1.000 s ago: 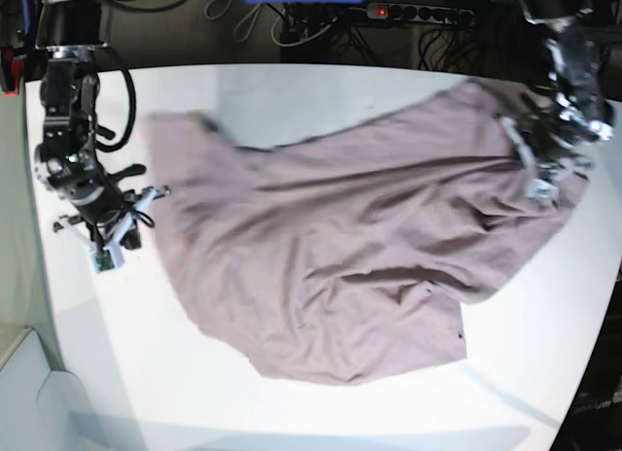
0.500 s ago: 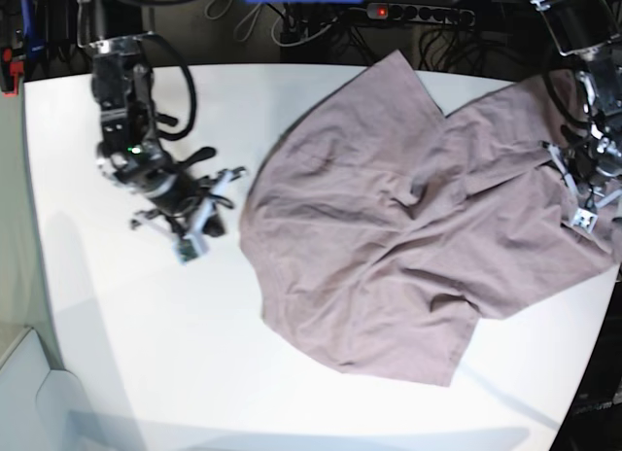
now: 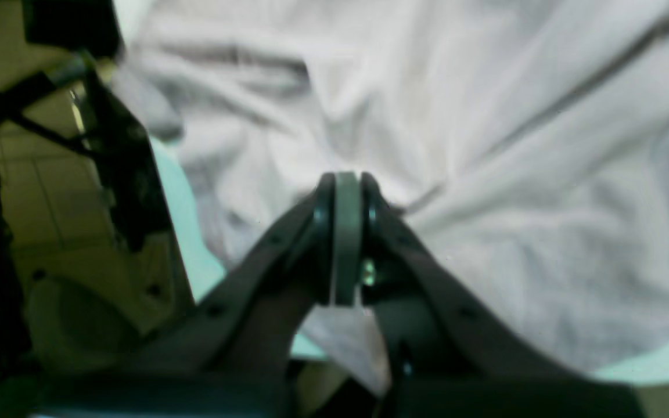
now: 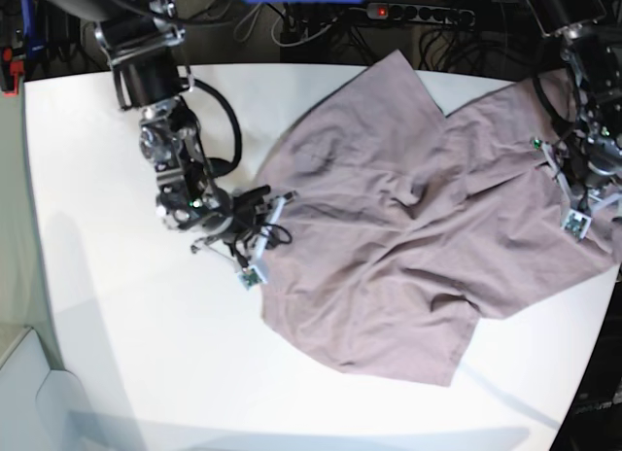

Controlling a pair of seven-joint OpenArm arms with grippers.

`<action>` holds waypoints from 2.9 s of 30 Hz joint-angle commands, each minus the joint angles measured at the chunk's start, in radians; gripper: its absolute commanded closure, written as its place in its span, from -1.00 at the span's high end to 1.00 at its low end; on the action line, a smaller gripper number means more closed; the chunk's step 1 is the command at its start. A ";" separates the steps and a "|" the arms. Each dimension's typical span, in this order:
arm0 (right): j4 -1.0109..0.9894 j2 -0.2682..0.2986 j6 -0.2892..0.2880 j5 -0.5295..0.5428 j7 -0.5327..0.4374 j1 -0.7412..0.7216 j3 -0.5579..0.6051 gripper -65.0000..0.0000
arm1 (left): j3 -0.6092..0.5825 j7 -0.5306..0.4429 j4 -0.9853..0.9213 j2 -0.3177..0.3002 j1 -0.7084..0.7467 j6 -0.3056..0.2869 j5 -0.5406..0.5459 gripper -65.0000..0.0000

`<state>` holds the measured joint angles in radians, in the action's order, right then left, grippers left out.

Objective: Layout the t-shirt on the table in an organized manner, then fold the t-shirt properly
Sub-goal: 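Regrasp the shirt with both grippers and spread it apart, then pull the shirt corners apart with both grippers to flatten it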

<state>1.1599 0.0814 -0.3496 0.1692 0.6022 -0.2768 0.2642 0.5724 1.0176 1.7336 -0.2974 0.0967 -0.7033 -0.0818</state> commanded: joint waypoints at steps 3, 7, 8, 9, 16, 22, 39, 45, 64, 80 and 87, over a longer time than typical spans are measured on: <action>-0.053 0.048 0.004 -0.009 0.000 -0.042 -0.059 -1.00 | 0.004 -0.018 -0.004 -0.013 -0.010 0.005 0.004 -0.99; -0.065 0.126 0.004 -0.009 0.000 -0.012 -0.185 -1.00 | -0.001 -0.018 -0.022 0.028 -0.010 0.005 0.004 -0.99; -0.061 0.151 0.004 -0.009 0.000 0.001 -0.208 -1.00 | -0.005 -0.018 -0.019 0.046 -0.010 0.005 0.004 -0.99; -0.059 0.174 0.004 -0.009 0.000 0.011 -0.227 -1.00 | -0.012 -0.018 -0.017 0.070 -0.010 0.005 0.004 -0.99; -0.054 0.289 0.001 -0.006 -0.001 0.089 -0.366 -1.00 | -0.196 -0.018 -0.021 0.186 -0.010 0.005 0.001 -0.99; 0.030 0.294 -0.006 -0.006 -0.015 0.152 -0.527 -1.00 | -0.299 -0.016 -0.013 0.255 -0.018 0.005 -0.005 -0.99; 0.315 0.196 -0.006 -0.007 -0.009 0.219 -0.489 -1.00 | -0.320 -0.006 -0.082 0.209 0.076 0.005 -0.006 -0.99; 0.251 0.196 -0.006 -0.007 -0.014 0.189 -0.444 -1.00 | -0.315 0.093 0.084 0.152 0.248 0.005 0.000 -0.99; 0.180 0.100 -0.006 -0.007 -0.014 0.147 -0.371 -1.00 | -0.211 0.208 0.279 0.165 0.295 0.005 0.004 -0.99; 0.173 0.110 -0.006 -0.007 -0.015 0.135 -0.371 -1.00 | -0.071 0.063 -0.108 0.114 0.067 0.005 -0.006 -0.99; 0.024 0.145 -0.006 -0.007 -0.051 0.057 -0.369 -1.00 | -0.071 -0.033 -0.352 0.071 -0.070 0.005 -0.008 -0.99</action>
<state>1.1698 0.2218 -0.3584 0.1623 0.5579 -0.2031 -0.1047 0.5060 0.9497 1.3949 -0.2340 0.0132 -0.6945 -0.0734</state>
